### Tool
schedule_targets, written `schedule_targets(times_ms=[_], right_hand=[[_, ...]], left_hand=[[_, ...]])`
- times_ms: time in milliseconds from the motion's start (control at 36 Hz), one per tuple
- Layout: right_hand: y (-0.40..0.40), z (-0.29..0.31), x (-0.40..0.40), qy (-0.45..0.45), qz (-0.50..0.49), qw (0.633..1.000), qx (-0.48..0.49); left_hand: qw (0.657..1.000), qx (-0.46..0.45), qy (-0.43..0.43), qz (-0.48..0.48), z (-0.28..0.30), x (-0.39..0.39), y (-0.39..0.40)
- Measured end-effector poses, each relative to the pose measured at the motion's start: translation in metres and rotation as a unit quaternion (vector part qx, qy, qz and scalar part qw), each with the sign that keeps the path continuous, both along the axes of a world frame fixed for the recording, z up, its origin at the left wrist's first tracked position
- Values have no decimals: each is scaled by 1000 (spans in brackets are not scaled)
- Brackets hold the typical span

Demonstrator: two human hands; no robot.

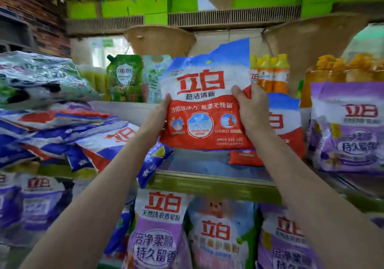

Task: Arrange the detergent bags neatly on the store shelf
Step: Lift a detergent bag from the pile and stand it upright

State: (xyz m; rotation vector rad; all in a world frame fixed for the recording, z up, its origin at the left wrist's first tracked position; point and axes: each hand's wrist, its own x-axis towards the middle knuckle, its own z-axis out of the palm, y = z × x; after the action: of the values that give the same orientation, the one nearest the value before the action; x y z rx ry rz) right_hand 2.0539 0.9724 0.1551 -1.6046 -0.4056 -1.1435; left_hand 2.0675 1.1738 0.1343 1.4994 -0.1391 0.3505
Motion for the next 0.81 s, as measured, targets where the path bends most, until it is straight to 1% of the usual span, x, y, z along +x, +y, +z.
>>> schedule_targets(times_ms=[56,111,194,278,361,444,500,556,639,667,750,806], right_hand=[[-3,2,-1,13,-10,1000,-13],[-8,2,-2,20,1,999,-34],[-13,-2,-5,8,-26,997,-79],[-15,-4,-1,3,-38,996,-79],[-15,-7,2,31,-19,998,-57],[-17,-9,1,94,47,994,7],[-21,-11,-5,121,104,987,22],[-26,-14,-12,167,178,970,-5],[-33,-23,-19,266,295,913,-91],[-34,-25,-20,277,312,903,-101],[-43,-29,-15,276,327,901,-78],[-49,-31,-13,276,333,899,-63]], left_hand=[[997,51,-33,41,-2,0,-3],[992,74,-70,70,-2,3,-1],[986,98,-96,91,-4,19,9],[976,131,-133,115,-3,26,11],[969,144,-149,136,0,16,5],[971,118,-155,138,1,8,-4],[973,91,-156,143,-1,11,-5],[974,51,-157,156,-2,16,-3],[974,26,-163,158,2,19,-3],[973,32,-170,151,4,20,-4],[967,60,-198,145,4,23,-9],[965,62,-212,140,2,26,-15]])
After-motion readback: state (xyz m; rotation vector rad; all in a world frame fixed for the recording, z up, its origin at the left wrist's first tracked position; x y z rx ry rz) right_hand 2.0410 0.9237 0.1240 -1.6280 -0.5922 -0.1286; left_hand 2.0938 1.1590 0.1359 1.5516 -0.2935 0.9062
